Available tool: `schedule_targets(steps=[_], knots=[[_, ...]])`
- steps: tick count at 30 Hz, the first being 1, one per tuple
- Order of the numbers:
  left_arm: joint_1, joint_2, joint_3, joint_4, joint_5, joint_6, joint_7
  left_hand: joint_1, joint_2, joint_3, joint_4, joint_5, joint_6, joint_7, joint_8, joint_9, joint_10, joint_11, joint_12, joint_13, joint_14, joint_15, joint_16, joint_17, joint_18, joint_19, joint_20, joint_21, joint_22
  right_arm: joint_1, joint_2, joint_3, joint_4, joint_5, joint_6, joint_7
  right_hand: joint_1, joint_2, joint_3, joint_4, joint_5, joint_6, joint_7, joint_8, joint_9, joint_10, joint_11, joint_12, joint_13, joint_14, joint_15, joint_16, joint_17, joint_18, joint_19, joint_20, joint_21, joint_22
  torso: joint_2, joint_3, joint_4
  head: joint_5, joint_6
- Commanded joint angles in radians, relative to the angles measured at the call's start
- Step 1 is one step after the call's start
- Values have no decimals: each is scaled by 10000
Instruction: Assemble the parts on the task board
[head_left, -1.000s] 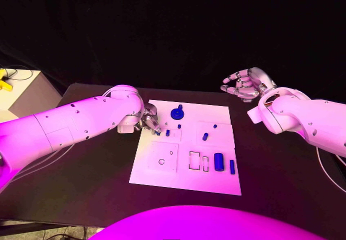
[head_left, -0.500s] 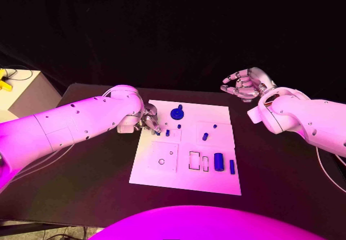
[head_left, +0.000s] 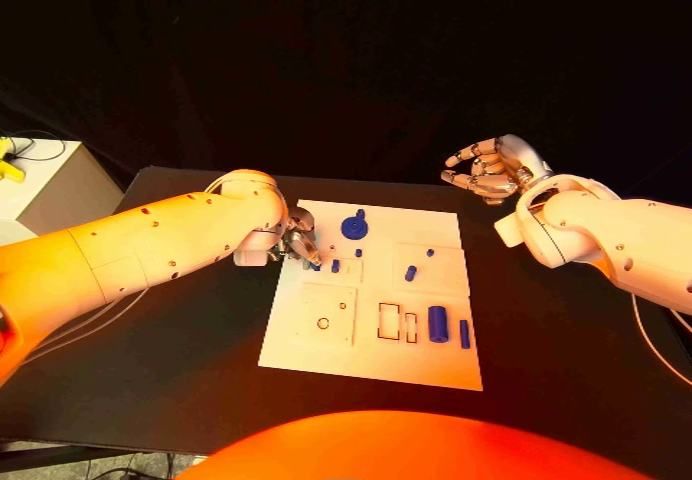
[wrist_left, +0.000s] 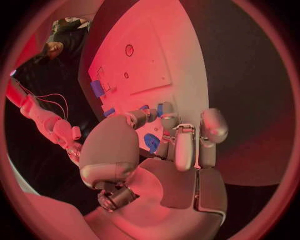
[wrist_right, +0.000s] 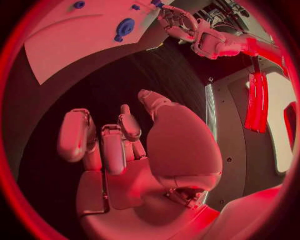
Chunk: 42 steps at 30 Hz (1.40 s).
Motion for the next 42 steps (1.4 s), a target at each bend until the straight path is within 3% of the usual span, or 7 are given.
schedule_targets(steps=[1, 42], knots=[[-2, 35, 15, 9, -59, 161, 155, -14, 111, 2204, -2252, 25, 69, -5, -66, 16, 22, -41, -65, 8, 694, -83, 31, 1496, -68, 16, 3, 36, 7, -10, 10, 3, -5, -84, 111, 110, 64, 36, -2, 41, 33, -80, 10, 26, 14, 35, 1, 23, 11, 457, 58, -6, 875, 134, 24, -17, -19, 735, -1, -2, -1, 12, -1], [0, 28, 14, -40, -46, 425, 27, 4, 104, 2179, -2283, 31, 100, -19, -98, 20, 51, -50, -53, 69, 701, -82, 41, 1526, -74, 16, 1, 46, 27, -25, 18, 3, -4, -113, 129, 91, 64, 36, -2, 41, 33, -80, 10, 26, 14, 35, 1, 23, 11, 457, 58, -6, 875, 134, 24, -17, -19, 735, 4, 5, -2, 29, -1]])
